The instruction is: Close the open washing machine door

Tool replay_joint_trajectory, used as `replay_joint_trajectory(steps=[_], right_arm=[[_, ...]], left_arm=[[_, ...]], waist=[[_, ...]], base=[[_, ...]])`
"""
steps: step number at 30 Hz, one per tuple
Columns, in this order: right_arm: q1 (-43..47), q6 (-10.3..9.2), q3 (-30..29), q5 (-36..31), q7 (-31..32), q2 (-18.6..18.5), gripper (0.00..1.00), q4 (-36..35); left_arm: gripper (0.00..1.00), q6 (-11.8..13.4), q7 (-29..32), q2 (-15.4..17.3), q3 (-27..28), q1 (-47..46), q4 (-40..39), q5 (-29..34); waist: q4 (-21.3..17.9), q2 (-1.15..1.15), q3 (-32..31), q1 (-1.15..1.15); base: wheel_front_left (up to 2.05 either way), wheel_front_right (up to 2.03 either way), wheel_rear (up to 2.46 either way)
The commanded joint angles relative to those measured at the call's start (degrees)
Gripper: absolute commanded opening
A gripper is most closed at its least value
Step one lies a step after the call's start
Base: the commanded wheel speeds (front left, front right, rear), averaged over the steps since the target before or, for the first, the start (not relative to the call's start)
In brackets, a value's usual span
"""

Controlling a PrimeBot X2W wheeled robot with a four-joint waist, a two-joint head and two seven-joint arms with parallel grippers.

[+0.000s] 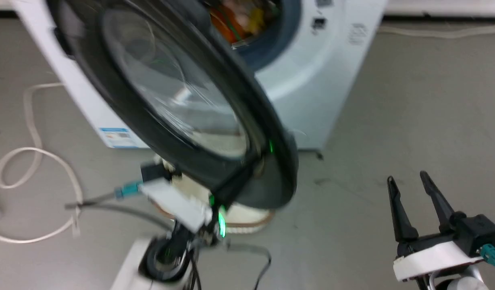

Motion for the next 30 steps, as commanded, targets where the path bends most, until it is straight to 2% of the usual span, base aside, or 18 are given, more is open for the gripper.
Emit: replay_joint_trajectory(steps=[1,9,15,22,27,30], right_arm=[[-1.18,0.03,0.03,0.39,-0.26,0.11,1.0,-0.27],[-3.22,0.03,1.08,3.49,-0.26,0.14,1.0,0.48],[-4.05,0.03,1.7,4.75,-0.26,0.14,1.0,0.81],[-4.38,0.03,1.29,4.39,-0.26,0.14,1.0,1.02],[-3.6,0.03,0.68,3.42,-0.26,0.14,1.0,0.54],[-2.6,0.03,0.27,2.92,-0.26,0.15,1.0,-0.15]], left_arm=[[0.0,-0.38,-2.49,-0.07,-0.69,-3.34,0.9,-0.04],[0.0,-0.4,-18.46,-0.07,-2.52,-20.31,13.79,-0.04],[0.0,-0.4,-24.41,-0.07,-2.33,-28.28,20.49,-1.77],[0.0,-0.4,-25.31,-0.07,-4.48,-28.7,21.08,-2.07],[0.0,-0.4,-25.42,0.24,-5.53,-23.5,16.03,-0.47],[0.0,-0.4,-26.87,2.24,-7.28,-18.73,11.65,3.72]], waist=[[-5.63,0.0,5.44,-0.01],[-12.07,0.0,10.27,-0.01],[-13.27,0.0,11.39,-0.01],[-10.9,0.0,9.89,-0.01],[-7.81,0.0,6.58,-0.01],[-5.61,0.0,3.91,-0.01]], base=[[0.0,0.0,0.0],[0.0,0.0,0.0],[0.0,0.0,0.0],[0.0,0.0,0.0],[0.0,0.0,0.0],[0.0,0.0,0.0]])
